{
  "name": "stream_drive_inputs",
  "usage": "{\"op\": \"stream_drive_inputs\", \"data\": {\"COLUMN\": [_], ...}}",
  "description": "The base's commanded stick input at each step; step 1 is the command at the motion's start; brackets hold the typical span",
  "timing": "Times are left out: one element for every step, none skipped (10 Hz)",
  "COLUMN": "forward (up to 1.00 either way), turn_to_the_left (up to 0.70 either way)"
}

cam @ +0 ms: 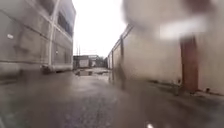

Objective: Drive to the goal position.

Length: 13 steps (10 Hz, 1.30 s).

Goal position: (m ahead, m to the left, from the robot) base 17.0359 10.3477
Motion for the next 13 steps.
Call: {"op": "stream_drive_inputs", "data": {"forward": [0.50,0.50,0.50,0.50,0.50,0.50,0.50,0.50,0.50,0.50,0.50,0.50,0.50], "turn_to_the_left": [0.07,0.07,0.07,0.07,0.07,0.07,0.07,0.07,0.07,0.07,0.07,0.07,0.07]}}
